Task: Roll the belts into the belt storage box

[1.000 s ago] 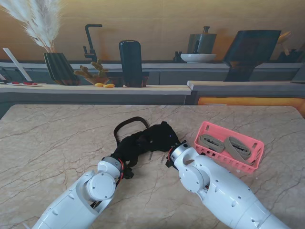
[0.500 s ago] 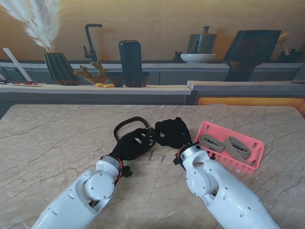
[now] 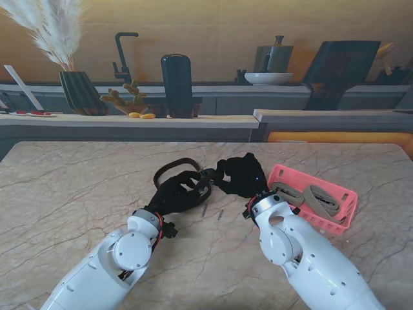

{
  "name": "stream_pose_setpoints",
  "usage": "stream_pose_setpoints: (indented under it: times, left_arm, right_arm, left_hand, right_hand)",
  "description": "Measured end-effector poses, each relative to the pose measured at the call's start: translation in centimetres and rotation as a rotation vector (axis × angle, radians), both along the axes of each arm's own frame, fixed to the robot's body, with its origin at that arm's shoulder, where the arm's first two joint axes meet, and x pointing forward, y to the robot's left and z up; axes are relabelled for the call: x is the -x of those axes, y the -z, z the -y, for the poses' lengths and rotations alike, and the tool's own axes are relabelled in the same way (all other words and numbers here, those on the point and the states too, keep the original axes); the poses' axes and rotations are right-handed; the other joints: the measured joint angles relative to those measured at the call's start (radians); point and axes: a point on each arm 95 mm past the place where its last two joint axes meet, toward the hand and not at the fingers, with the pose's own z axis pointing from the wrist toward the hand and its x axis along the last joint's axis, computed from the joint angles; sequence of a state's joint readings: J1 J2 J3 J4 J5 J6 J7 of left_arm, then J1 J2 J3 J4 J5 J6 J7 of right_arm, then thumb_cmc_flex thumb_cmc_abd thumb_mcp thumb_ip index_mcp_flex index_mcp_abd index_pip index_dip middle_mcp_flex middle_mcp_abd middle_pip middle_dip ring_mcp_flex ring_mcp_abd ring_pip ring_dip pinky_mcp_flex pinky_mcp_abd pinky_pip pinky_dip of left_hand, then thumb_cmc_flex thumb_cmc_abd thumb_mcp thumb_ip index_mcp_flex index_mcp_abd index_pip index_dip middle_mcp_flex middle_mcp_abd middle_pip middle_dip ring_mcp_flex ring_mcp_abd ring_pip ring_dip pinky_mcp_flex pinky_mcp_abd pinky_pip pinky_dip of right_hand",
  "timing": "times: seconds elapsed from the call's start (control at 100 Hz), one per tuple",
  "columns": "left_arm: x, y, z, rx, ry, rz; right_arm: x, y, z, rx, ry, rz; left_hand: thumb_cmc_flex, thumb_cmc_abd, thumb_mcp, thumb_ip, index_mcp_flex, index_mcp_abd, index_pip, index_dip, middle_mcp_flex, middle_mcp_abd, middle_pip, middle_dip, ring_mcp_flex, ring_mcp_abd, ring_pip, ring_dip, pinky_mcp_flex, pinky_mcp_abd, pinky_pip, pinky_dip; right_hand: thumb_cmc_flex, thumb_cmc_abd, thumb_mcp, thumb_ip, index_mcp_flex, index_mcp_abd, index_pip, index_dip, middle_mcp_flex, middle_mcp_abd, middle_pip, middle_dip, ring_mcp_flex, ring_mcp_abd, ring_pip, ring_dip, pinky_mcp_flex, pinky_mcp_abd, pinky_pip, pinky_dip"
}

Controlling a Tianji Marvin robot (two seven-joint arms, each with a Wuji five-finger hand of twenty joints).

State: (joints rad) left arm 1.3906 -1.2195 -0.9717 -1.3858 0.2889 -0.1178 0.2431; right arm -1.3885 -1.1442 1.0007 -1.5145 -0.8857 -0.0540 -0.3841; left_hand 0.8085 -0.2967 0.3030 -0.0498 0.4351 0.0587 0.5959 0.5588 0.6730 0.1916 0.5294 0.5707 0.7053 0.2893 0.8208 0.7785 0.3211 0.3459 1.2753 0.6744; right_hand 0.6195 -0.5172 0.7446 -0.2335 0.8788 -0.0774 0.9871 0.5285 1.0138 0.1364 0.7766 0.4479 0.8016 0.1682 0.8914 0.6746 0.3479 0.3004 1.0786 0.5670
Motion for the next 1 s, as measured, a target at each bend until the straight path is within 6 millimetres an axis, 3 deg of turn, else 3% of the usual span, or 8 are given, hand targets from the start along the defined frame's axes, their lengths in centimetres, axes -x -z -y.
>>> stream_pose_setpoints:
  times: [0.2, 0.26, 0.39, 0.51, 0.68, 0.81, 0.92, 1.0]
  left_arm:
    - [0.1, -0.1, -0.4, 0.162, -0.004, -0.075]
    - [0.2, -0.1, -0.4, 0.197, -0.006, -0.093]
    - [0.4, -0.1, -0.4, 0.172, -0.006, -0.079]
    - [0.5, -0.1, -0.5, 0.183, -0.012, -0.079]
    - [0.4, -0.1, -0.6, 0.124, -0.001, -0.046]
    - [0.5, -0.3, -0.8, 0.104, 0.094, -0.003]
    - [0.8, -0.4, -1.1, 0.034, 0.194, 0.033]
    - [0.9, -0.4, -1.3, -0.027, 0.194, 0.065]
  right_arm:
    - [-0.5, -0.4, 0.4, -0.047, 0.013, -0.025]
    - [-0.6, -0.5, 0.4, -0.04, 0.015, -0.027]
    - [-0.9, -0.4, 0.4, -0.026, 0.019, -0.027]
    - [-1.1, -0.3, 0.5, -0.023, 0.018, -0.041]
    - [-1.0, -0.5, 0.6, -0.049, -0.028, -0.075]
    - [-0.5, -1.2, 0.5, -0.127, -0.088, -0.155]
    - [0.1, -1.7, 0.3, -0.122, -0.13, -0.166]
    - [0.3, -1.9, 0.2, -0.114, -0.174, -0.172]
  left_hand:
    - [0.019, 0.003, -0.013, 0.0, 0.075, -0.035, 0.002, 0.033, 0.0, 0.0, -0.052, -0.043, -0.031, -0.012, -0.085, -0.025, -0.029, -0.015, -0.088, -0.041]
    - [0.037, 0.01, -0.035, 0.0, 0.09, -0.035, 0.043, 0.082, -0.019, 0.0, -0.069, -0.049, -0.058, -0.018, -0.123, -0.036, -0.053, -0.019, -0.121, -0.041]
    - [0.076, 0.002, -0.071, 0.0, 0.091, -0.035, 0.172, 0.18, -0.037, -0.002, -0.076, -0.049, -0.094, -0.036, -0.175, -0.049, -0.082, -0.025, -0.166, -0.042]
    - [0.081, 0.002, -0.092, 0.0, 0.065, -0.019, 0.209, 0.194, -0.118, -0.014, -0.114, -0.063, -0.201, -0.048, -0.28, -0.1, -0.147, -0.034, -0.248, -0.049]
    - [-0.051, 0.014, -0.077, 0.0, -0.112, 0.004, -0.085, -0.012, -0.308, -0.015, -0.218, -0.142, -0.392, -0.075, -0.474, -0.226, -0.254, -0.086, -0.49, -0.102]
    - [-0.214, -0.098, 0.081, 0.001, -0.224, 0.03, -0.273, -0.176, -0.397, -0.009, -0.312, -0.226, -0.463, -0.081, -0.604, -0.347, -0.281, -0.116, -0.727, -0.194]
    - [-0.287, -0.149, 0.176, 0.001, -0.251, 0.043, -0.387, -0.272, -0.454, 0.012, -0.367, -0.288, -0.485, -0.087, -0.665, -0.414, -0.278, -0.138, -0.862, -0.26]
    - [-0.3, -0.161, 0.217, 0.001, -0.261, 0.053, -0.424, -0.298, -0.475, 0.024, -0.381, -0.316, -0.509, -0.087, -0.679, -0.432, -0.276, -0.148, -0.913, -0.279]
  right_hand:
    - [0.0, 0.0, 0.0, 0.0, -0.01, -0.009, 0.0, 0.009, 0.0, -0.007, 0.0, 0.0, 0.0, -0.006, 0.0, -0.007, 0.008, -0.001, 0.0, -0.002]
    - [0.0, 0.0, 0.0, 0.001, -0.01, -0.011, 0.0, 0.01, 0.0, -0.007, 0.0, 0.0, 0.001, -0.006, 0.0, -0.007, 0.008, -0.001, 0.0, -0.004]
    - [0.0, 0.0, 0.0, 0.001, -0.017, -0.019, 0.0, 0.01, 0.0, -0.008, 0.0, 0.0, 0.001, -0.006, 0.0, -0.007, 0.008, -0.001, 0.0, -0.013]
    - [0.0, 0.0, 0.0, 0.001, -0.02, -0.024, 0.0, 0.01, 0.0, -0.008, 0.0, 0.0, 0.001, -0.007, 0.0, -0.008, 0.008, -0.001, -0.009, -0.014]
    - [0.0, 0.0, 0.0, 0.001, -0.02, -0.025, 0.0, 0.011, -0.01, -0.009, 0.0, 0.0, 0.001, -0.012, -0.023, -0.01, 0.007, -0.001, -0.022, -0.016]
    - [0.0, 0.0, 0.0, 0.001, -0.02, -0.028, 0.0, 0.022, -0.018, -0.008, -0.011, -0.001, 0.0, -0.013, -0.036, -0.019, -0.002, -0.001, -0.044, -0.024]
    - [0.0, 0.0, -0.001, 0.001, -0.02, -0.034, 0.0, 0.032, -0.028, -0.008, -0.019, -0.001, -0.001, -0.014, -0.049, -0.019, -0.003, -0.001, -0.055, -0.024]
    - [0.0, 0.0, -0.002, 0.001, -0.02, -0.035, 0.0, 0.044, -0.028, -0.008, -0.028, -0.001, -0.001, -0.018, -0.064, -0.019, -0.003, -0.001, -0.078, -0.024]
